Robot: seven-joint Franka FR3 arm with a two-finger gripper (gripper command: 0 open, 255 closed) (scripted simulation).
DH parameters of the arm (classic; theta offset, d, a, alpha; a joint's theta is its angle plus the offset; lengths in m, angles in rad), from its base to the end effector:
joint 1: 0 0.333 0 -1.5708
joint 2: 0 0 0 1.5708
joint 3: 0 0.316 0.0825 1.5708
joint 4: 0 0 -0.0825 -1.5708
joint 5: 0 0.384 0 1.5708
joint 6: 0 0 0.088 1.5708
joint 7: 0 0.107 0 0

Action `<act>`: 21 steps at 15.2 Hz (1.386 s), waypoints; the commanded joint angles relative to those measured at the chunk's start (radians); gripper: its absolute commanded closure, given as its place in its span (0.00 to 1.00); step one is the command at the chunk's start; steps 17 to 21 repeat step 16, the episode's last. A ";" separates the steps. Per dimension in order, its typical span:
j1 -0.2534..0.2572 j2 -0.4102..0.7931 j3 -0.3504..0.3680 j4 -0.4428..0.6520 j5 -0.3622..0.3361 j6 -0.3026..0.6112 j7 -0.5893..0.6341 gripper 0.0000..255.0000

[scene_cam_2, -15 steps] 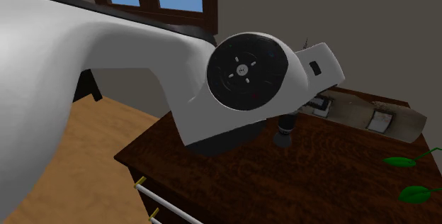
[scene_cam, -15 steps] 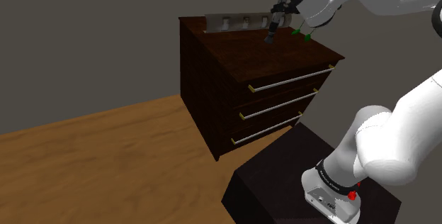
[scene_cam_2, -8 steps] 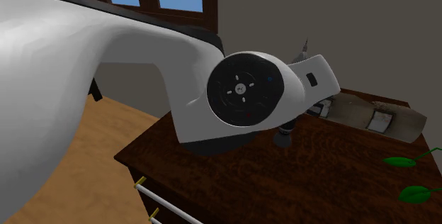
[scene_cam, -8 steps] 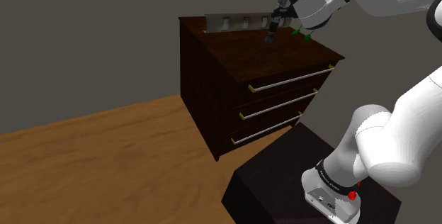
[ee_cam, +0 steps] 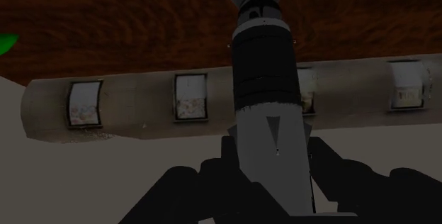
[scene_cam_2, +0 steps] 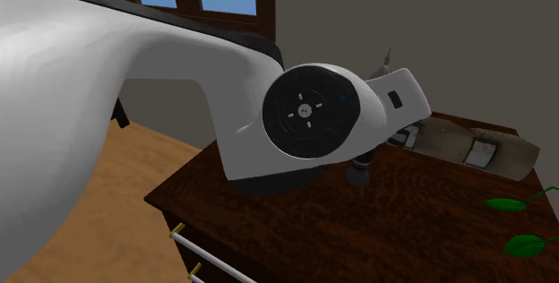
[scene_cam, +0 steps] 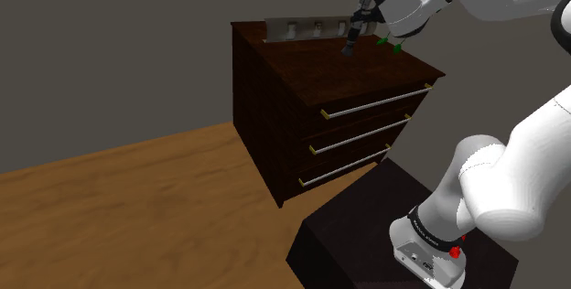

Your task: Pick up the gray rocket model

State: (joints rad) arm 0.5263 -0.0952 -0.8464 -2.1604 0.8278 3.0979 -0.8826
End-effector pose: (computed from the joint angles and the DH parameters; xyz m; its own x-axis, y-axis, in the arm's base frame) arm 0.5085 -0.2460 0.5202 0.4975 -0.1693 0.8508 -0.2581 -0.9652 -0.0411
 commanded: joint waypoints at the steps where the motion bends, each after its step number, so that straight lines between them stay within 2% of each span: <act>1: -0.045 -0.011 0.038 -0.003 -0.090 -0.009 0.082 1.00; 6: -0.176 -0.036 0.146 0.011 -0.292 -0.053 0.266 1.00; 12: -0.269 -0.059 0.221 0.051 -0.444 -0.118 0.408 1.00; 14: -0.290 -0.065 0.238 0.069 -0.480 -0.141 0.442 1.00; 21: -0.291 -0.066 0.239 0.070 -0.483 -0.143 0.444 1.00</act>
